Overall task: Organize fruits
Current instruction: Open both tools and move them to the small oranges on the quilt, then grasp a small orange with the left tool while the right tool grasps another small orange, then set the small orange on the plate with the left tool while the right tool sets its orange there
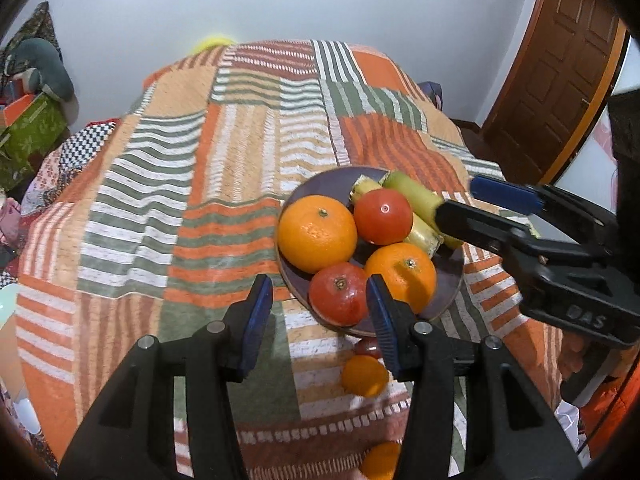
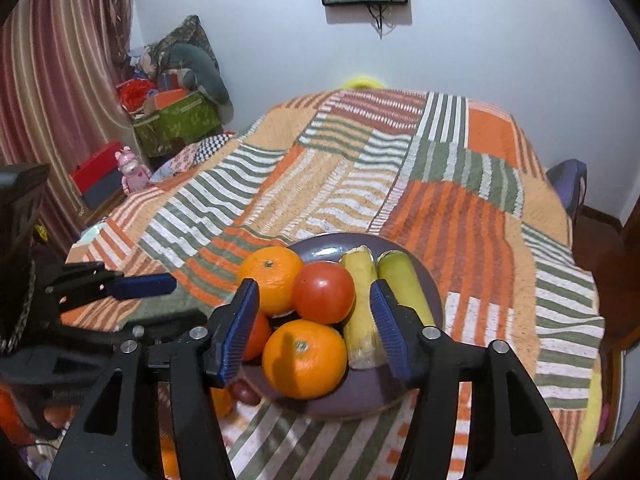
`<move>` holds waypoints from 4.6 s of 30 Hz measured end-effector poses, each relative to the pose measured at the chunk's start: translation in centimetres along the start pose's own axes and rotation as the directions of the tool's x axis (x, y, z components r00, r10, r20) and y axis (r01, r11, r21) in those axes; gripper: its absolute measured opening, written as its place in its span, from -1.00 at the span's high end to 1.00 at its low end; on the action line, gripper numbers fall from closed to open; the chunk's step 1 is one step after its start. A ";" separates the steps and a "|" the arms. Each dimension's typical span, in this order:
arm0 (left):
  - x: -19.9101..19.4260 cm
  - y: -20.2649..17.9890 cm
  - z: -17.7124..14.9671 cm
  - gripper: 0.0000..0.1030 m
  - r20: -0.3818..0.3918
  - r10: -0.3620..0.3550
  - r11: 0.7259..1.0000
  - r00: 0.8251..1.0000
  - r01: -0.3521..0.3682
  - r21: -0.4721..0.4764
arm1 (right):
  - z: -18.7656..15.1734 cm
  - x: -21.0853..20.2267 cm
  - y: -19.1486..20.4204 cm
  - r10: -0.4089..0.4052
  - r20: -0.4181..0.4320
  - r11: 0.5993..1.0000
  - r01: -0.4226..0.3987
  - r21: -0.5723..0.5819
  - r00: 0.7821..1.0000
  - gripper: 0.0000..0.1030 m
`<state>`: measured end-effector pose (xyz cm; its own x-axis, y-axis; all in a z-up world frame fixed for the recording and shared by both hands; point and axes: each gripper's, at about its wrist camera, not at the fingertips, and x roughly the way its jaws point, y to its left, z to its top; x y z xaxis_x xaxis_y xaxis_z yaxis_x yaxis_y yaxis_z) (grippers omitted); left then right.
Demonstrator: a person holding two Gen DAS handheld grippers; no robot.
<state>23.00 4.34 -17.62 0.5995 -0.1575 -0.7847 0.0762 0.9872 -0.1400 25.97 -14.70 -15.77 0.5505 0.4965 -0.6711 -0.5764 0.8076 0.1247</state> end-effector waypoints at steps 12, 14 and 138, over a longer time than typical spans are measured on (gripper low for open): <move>-4.9 1.3 -2.4 -0.04 0.037 0.029 1.000 0.999 -0.029 -0.004 | -4.0 -1.9 3.3 0.054 -0.036 0.999 -0.054 -0.008 0.998 -0.15; -5.2 1.8 -3.0 -0.05 0.028 0.034 0.999 0.999 -0.034 -0.003 | -4.7 -0.8 3.8 0.080 -0.082 0.997 -0.081 -0.005 0.993 -0.15; 1.5 -2.3 -2.9 0.26 -0.086 -0.041 0.998 0.995 0.045 0.049 | -6.4 1.0 -4.6 0.036 -0.094 0.986 -0.020 0.163 0.995 0.47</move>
<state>21.39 1.80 -20.21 0.5253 -0.1993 -0.8273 0.1425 0.9791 -0.1454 25.30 -19.92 -21.73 0.4700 0.4933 -0.7319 -0.4811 0.8384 0.2562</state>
